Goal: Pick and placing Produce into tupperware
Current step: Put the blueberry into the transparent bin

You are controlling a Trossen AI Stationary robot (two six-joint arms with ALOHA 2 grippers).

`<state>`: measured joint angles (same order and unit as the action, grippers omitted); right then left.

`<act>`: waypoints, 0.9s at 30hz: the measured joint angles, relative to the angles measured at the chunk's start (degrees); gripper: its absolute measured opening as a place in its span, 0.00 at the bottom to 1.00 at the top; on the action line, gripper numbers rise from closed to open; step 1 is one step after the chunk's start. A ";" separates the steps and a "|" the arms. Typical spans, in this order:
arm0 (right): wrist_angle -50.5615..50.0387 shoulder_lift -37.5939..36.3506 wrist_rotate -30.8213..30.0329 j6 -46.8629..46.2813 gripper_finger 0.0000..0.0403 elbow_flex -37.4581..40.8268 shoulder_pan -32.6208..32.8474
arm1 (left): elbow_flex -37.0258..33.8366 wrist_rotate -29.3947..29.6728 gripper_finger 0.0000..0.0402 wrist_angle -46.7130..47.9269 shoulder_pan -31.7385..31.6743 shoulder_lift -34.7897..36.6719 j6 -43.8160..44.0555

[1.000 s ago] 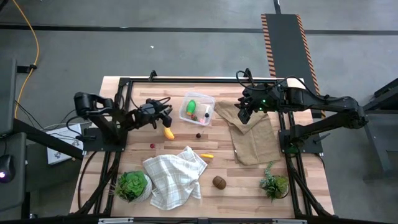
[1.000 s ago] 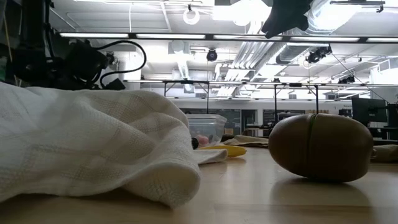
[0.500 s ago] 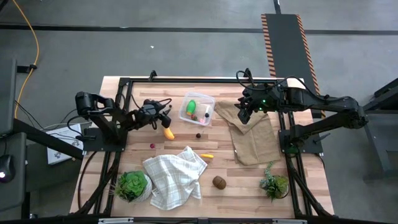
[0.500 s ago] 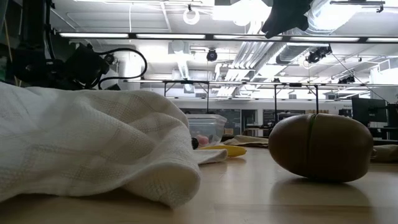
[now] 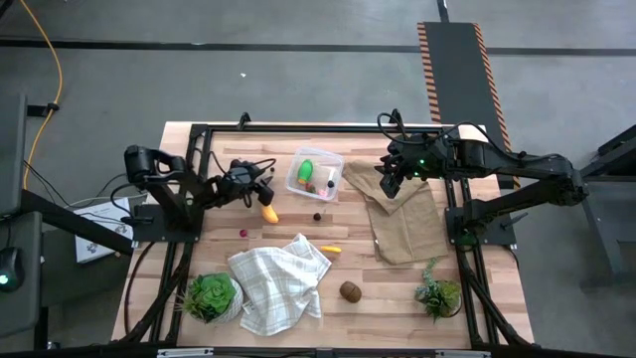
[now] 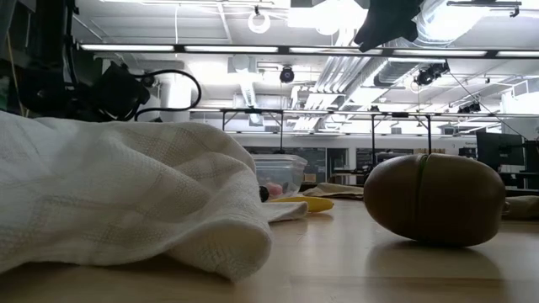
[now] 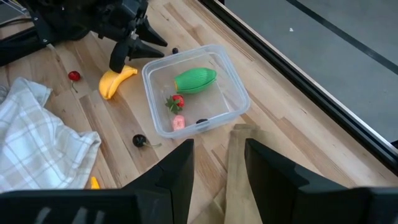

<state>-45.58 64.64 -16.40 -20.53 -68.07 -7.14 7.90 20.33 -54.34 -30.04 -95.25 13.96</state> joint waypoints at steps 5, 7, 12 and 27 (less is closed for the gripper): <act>0.01 0.02 0.00 -0.15 0.33 0.00 0.00 | 1.01 -0.38 0.39 -1.08 0.00 -1.12 -0.06; 0.02 0.00 0.00 -0.20 0.33 0.00 0.00 | 1.40 0.04 0.39 -1.39 0.00 -1.13 -0.49; 0.02 0.00 0.00 -0.42 0.33 0.00 0.00 | 1.35 1.13 0.40 -0.71 0.00 -1.12 -0.70; 0.11 0.00 -0.01 -0.37 0.33 0.00 0.00 | 1.53 -6.56 0.39 -1.23 -5.76 -1.12 -0.62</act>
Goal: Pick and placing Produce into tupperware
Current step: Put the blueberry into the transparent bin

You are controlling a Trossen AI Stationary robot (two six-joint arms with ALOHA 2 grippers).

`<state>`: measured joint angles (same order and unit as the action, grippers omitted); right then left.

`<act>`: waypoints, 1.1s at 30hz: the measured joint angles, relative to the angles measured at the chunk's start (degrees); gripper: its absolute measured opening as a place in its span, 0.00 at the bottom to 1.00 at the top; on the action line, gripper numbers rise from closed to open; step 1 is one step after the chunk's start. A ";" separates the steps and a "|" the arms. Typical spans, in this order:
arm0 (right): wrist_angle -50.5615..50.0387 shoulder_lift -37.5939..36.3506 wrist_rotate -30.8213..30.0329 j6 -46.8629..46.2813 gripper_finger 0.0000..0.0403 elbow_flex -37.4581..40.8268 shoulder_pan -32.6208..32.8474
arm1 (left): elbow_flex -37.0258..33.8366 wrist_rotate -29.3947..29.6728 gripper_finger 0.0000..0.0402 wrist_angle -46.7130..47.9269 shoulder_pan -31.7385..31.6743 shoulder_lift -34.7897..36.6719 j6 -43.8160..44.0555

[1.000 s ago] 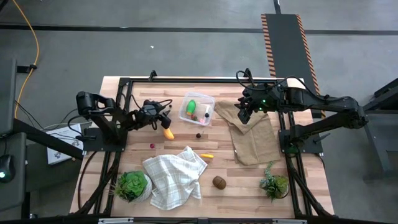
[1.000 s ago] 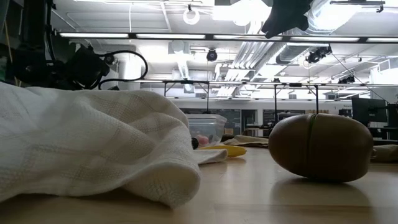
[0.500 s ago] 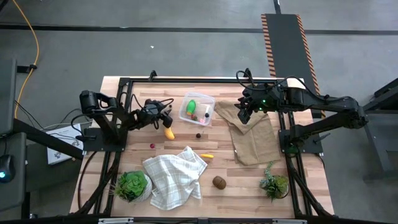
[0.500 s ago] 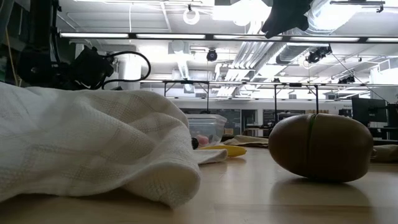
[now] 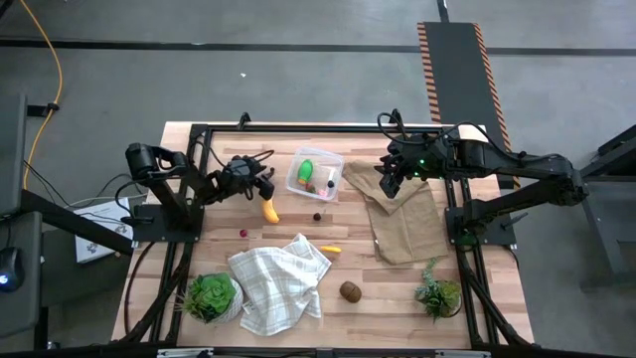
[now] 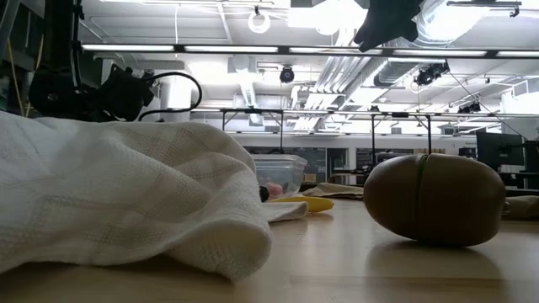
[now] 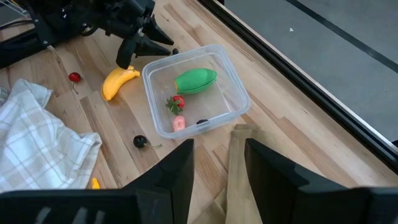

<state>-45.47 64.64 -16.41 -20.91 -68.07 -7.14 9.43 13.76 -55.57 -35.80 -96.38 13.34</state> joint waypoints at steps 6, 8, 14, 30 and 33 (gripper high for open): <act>0.00 0.02 -0.85 0.30 0.33 0.00 0.00 | 0.00 -1.86 0.39 0.00 0.13 0.00 -2.60; 0.00 0.00 -1.04 0.35 0.33 0.00 0.00 | 0.00 -2.35 0.40 0.00 0.13 0.00 -3.38; -0.02 0.00 -1.06 0.35 0.33 0.00 0.00 | 0.02 -2.36 0.40 0.04 0.12 0.00 -3.91; 0.37 0.26 -1.52 0.37 0.33 -0.02 0.00 | 3.73 -3.81 0.39 5.61 0.05 0.08 -4.04; 0.35 0.28 -1.50 0.35 0.33 -0.01 0.00 | 3.69 -4.10 0.39 5.77 0.18 -0.02 -4.04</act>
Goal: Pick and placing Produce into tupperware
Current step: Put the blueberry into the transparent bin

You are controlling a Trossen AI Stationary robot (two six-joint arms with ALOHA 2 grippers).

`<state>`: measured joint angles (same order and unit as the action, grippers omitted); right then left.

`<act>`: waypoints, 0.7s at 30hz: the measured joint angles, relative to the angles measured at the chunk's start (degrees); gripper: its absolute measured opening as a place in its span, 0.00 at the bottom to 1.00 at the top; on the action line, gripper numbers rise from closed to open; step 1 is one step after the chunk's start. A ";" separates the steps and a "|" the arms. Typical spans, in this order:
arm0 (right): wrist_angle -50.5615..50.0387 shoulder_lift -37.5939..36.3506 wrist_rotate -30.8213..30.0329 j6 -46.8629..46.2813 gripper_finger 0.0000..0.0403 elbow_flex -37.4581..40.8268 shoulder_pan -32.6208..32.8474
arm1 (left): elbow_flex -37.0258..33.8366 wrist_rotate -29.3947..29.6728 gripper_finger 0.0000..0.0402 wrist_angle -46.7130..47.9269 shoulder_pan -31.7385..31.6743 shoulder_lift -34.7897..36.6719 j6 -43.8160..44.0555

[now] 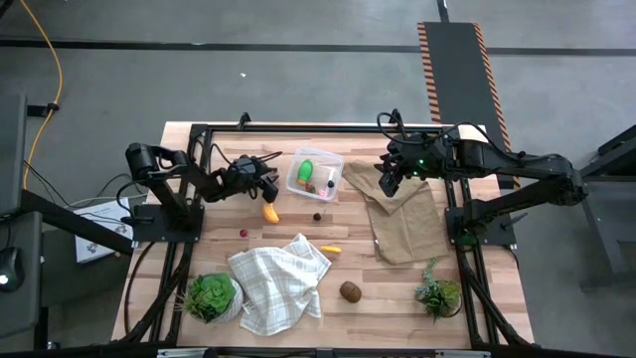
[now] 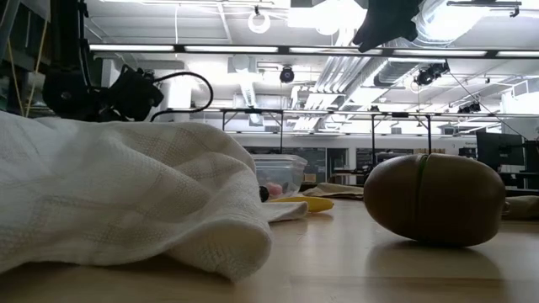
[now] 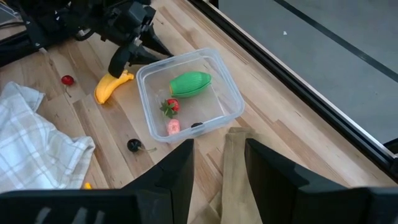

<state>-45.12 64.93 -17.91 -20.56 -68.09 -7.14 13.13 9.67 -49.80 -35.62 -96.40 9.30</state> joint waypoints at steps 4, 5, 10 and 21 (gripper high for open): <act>0.00 0.00 0.00 0.00 0.33 0.01 0.00 | 0.00 1.49 0.39 -0.11 -0.11 0.02 0.35; 0.00 0.00 0.00 0.00 0.33 0.00 0.00 | 0.00 1.49 0.39 -0.09 -0.09 0.02 0.35; -0.02 0.00 0.02 0.02 0.33 0.01 0.00 | 0.00 1.38 0.39 -0.09 -0.07 0.02 0.35; -0.03 0.00 0.02 0.04 0.33 0.00 0.00 | 0.00 1.93 0.39 0.01 -0.05 0.02 0.09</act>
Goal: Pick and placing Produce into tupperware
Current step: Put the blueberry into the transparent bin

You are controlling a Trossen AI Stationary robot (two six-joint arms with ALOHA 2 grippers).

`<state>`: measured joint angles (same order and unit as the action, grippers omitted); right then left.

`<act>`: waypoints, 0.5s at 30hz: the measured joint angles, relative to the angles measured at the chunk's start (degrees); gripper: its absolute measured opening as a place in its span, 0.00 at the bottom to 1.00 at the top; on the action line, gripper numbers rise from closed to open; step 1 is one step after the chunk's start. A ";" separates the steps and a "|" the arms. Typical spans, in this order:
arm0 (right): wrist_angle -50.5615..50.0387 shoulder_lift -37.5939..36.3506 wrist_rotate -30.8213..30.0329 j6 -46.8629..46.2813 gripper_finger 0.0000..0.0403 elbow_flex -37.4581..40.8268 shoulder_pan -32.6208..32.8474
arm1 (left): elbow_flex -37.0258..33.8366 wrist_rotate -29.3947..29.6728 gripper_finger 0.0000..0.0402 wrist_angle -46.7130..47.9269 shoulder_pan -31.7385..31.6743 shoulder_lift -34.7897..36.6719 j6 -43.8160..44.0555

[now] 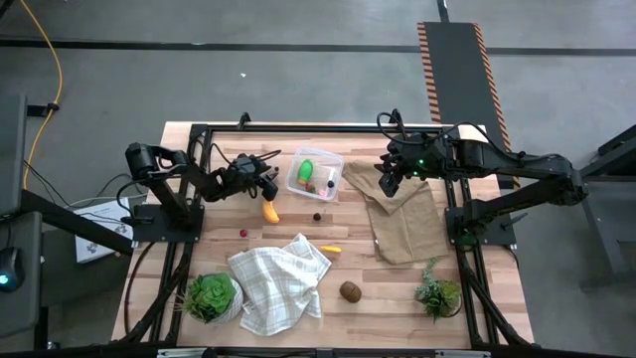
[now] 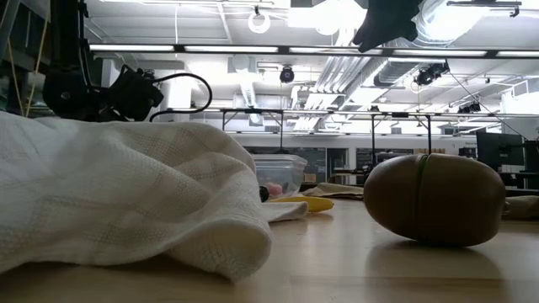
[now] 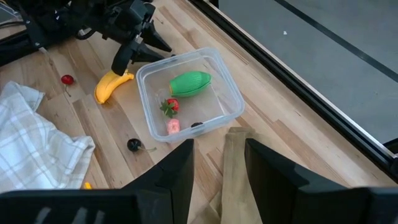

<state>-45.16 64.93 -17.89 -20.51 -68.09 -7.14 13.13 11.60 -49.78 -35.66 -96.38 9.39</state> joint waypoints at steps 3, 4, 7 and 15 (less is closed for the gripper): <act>-0.01 0.02 0.00 0.02 0.33 0.01 0.00 | 0.00 -0.04 0.39 0.00 -0.01 0.00 -0.03; -0.01 0.02 0.02 0.02 0.33 0.00 0.00 | 0.00 -0.40 0.39 0.03 0.00 0.00 -0.06; -0.01 0.02 0.01 0.02 0.33 0.01 0.00 | 0.00 -1.47 0.39 0.05 -0.02 0.00 -1.06; -0.01 0.02 0.02 0.01 0.33 0.00 0.00 | -0.02 -1.49 0.39 0.27 -0.02 0.00 -1.18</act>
<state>-45.17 64.95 -17.87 -20.50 -68.08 -7.14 13.10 10.11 -49.52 -35.68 -96.38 8.21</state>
